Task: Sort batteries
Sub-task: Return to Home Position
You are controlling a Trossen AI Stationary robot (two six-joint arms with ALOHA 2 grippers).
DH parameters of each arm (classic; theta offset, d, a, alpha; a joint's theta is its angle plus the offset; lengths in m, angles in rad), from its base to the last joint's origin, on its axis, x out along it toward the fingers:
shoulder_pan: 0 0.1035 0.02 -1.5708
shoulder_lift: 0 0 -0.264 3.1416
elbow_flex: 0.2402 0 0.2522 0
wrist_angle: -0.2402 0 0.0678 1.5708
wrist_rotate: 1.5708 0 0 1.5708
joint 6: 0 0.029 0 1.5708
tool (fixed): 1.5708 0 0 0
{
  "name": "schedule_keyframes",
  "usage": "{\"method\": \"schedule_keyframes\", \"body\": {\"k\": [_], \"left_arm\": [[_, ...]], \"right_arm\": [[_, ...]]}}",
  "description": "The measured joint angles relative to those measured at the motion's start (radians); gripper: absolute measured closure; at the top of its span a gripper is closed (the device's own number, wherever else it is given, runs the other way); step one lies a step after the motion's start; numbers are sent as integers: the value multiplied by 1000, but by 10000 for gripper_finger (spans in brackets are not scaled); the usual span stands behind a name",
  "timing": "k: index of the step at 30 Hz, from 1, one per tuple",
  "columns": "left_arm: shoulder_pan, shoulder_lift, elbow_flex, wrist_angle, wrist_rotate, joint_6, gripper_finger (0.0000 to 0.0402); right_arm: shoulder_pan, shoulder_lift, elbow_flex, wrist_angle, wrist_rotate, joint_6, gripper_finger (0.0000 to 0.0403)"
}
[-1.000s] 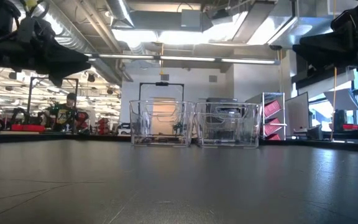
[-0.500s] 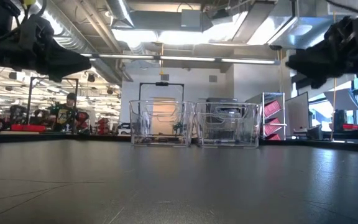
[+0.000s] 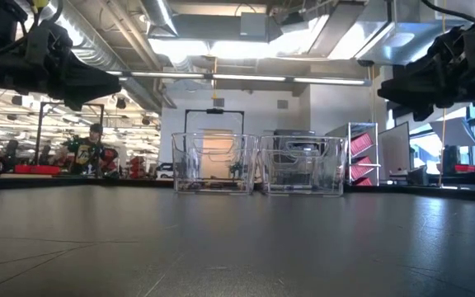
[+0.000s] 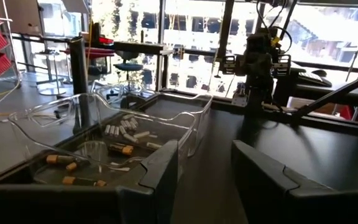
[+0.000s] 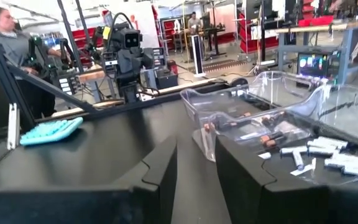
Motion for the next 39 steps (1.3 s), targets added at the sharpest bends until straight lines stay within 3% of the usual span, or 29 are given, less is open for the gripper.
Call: {"method": "schedule_keyframes", "body": {"k": [29, 39], "left_arm": [[0, 0, 0, 0, 0, 4, 263], [0, 0, 0, 0, 0, 4, 263]], "right_arm": [[2, 0, 0, -3, 2, -38, 292], [225, -23, 1, -9, -14, -226, 292]]}}
